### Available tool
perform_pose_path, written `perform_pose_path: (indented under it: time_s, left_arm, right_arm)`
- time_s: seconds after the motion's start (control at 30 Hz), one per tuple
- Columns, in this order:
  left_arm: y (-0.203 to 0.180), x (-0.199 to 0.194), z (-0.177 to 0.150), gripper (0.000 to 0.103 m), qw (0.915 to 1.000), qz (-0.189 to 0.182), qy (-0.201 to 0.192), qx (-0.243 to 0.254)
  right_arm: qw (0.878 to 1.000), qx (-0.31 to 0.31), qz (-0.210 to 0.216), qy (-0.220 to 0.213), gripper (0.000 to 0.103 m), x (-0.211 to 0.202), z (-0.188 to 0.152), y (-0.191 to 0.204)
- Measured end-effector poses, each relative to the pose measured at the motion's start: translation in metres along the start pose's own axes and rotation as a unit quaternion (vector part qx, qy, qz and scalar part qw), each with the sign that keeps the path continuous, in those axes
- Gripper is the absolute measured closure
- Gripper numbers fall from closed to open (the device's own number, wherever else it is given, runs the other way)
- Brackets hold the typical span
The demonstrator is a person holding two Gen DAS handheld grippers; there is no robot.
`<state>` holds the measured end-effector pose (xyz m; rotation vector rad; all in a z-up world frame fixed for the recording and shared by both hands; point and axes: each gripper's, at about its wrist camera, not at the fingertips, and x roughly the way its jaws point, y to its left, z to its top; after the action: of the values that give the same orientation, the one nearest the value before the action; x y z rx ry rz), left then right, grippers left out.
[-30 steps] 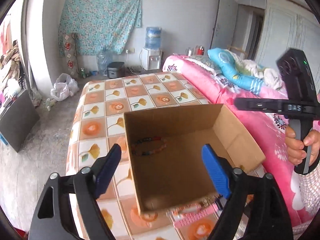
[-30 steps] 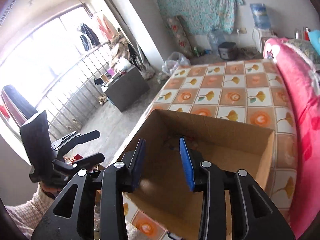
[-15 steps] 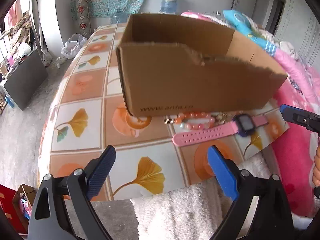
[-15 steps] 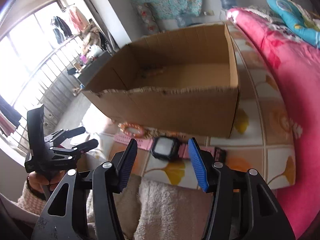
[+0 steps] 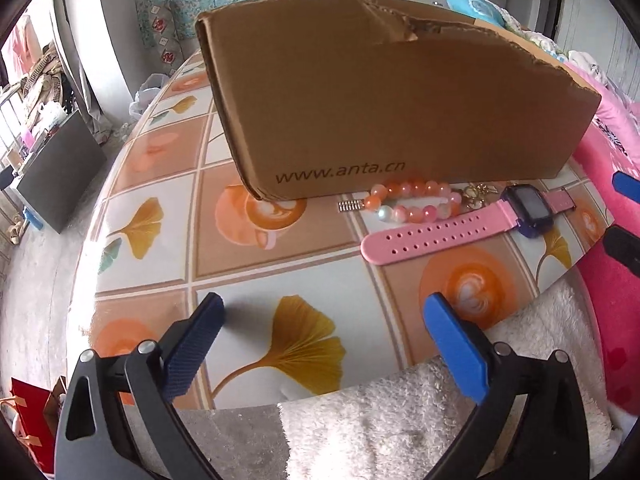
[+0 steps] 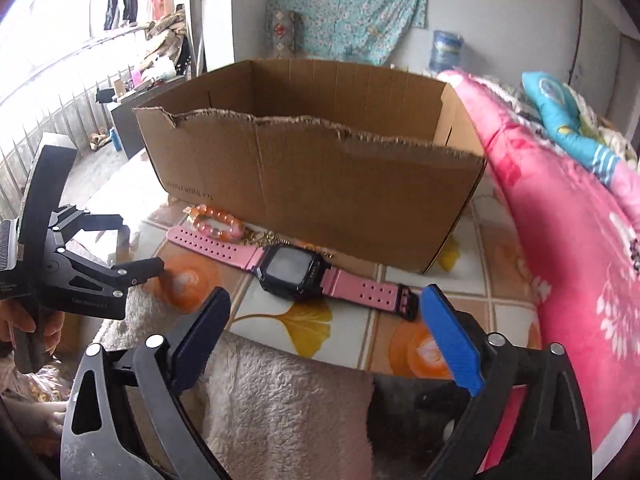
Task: Organize jewelry
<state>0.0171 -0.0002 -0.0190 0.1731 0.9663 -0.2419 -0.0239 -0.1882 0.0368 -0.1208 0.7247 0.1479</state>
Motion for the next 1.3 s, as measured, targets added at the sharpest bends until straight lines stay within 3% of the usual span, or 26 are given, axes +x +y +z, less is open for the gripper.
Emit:
perform_pose_path:
  time_s: [0.2,0.37,0.53,0.7,0.8,1.0,1.13,1.3]
  left_arm:
    - [0.001,-0.007,-0.004,0.004,0.9999,0.005,-0.015,0.001]
    - [0.000,-0.010,-0.004,0.004,0.9999,0.001,-0.009,-0.004]
    - [0.001,-0.009,-0.001,0.004,1.0000,-0.004,-0.005,-0.004]
    - [0.000,-0.008,0.001,0.004,0.9999,0.002,-0.003,-0.011]
    - [0.000,-0.008,0.001,0.004,0.9998,0.004,-0.002,-0.017]
    - [-0.004,-0.011,-0.003,0.004,0.9996,0.011,-0.010,-0.024]
    - [-0.004,-0.010,-0.002,0.004,0.9998,0.005,-0.009,-0.019]
    - [-0.001,-0.009,0.000,0.004,0.9999,-0.002,-0.011,-0.012]
  right_arm:
    - [0.999,-0.029,-0.015,-0.007,0.008,-0.002,0.004,0.011]
    - [0.999,-0.022,0.025,-0.024,0.008,-0.006,0.006,0.011]
    - [0.997,-0.053,-0.012,-0.052,0.008,-0.014,0.010,0.015]
    - [0.997,-0.046,0.013,-0.065,0.008,-0.019,0.012,0.006]
    - [0.998,-0.041,0.024,-0.050,0.008,-0.013,0.014,0.002]
    - [0.994,-0.042,0.102,-0.024,0.009,0.011,0.014,0.004]
    - [0.993,-0.052,0.107,0.000,0.026,0.032,0.014,0.009]
    - [0.991,-0.051,0.118,0.041,0.031,0.057,0.015,0.003]
